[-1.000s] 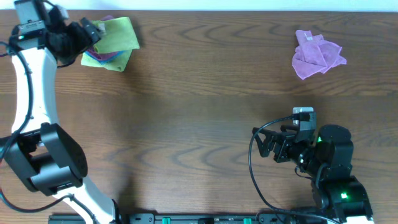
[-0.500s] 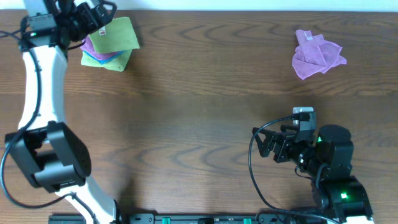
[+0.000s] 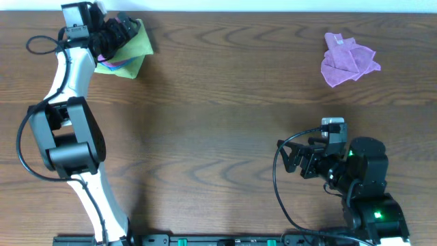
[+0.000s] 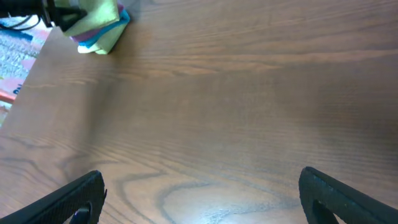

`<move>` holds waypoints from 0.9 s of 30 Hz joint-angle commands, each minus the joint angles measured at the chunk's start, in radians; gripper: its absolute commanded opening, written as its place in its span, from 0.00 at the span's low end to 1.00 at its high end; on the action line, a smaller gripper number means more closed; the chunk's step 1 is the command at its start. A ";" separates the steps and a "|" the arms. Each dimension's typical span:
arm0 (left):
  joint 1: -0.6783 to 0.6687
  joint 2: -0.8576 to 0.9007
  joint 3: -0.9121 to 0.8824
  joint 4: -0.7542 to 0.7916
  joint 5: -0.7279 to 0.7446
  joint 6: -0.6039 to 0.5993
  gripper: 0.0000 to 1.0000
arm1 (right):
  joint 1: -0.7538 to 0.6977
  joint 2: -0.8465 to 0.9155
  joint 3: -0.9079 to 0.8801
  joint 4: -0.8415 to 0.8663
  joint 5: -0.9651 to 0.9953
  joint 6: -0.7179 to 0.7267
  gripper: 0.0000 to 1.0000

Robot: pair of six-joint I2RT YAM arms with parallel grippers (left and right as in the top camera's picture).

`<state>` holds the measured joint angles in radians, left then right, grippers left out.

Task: Fold the cloth
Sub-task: 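Lay the green cloth flat on top of the stack and adjust it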

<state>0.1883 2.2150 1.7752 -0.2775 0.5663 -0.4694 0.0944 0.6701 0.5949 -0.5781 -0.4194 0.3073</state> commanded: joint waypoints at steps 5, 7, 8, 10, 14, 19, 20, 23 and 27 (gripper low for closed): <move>0.045 0.082 0.009 -0.040 -0.041 -0.059 0.95 | -0.009 -0.003 -0.002 0.002 -0.006 0.014 0.99; 0.051 0.088 0.009 -0.039 -0.046 -0.038 0.96 | -0.009 -0.003 -0.002 0.002 -0.006 0.014 0.99; 0.053 0.088 0.009 -0.032 -0.050 -0.019 0.95 | -0.009 -0.003 -0.002 0.002 -0.006 0.014 0.99; 0.059 0.088 0.009 -0.023 -0.049 0.001 0.95 | -0.009 -0.003 -0.002 0.002 -0.006 0.014 0.99; 0.060 0.080 0.009 0.053 0.034 0.064 0.96 | -0.009 -0.003 -0.002 0.002 -0.006 0.014 0.99; 0.060 0.056 0.009 0.157 0.083 0.066 0.96 | -0.009 -0.003 -0.002 0.002 -0.006 0.014 0.99; 0.060 0.050 0.009 0.175 0.087 0.066 0.95 | -0.009 -0.003 -0.002 0.002 -0.006 0.014 0.99; 0.060 0.029 0.009 0.192 0.089 0.065 0.95 | -0.009 -0.003 -0.002 0.002 -0.006 0.014 0.99; 0.060 -0.002 0.009 0.193 0.096 0.066 0.95 | -0.009 -0.003 -0.002 0.002 -0.006 0.014 0.99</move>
<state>0.2417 2.2669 1.7752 -0.0921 0.6407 -0.4213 0.0944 0.6701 0.5949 -0.5781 -0.4194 0.3073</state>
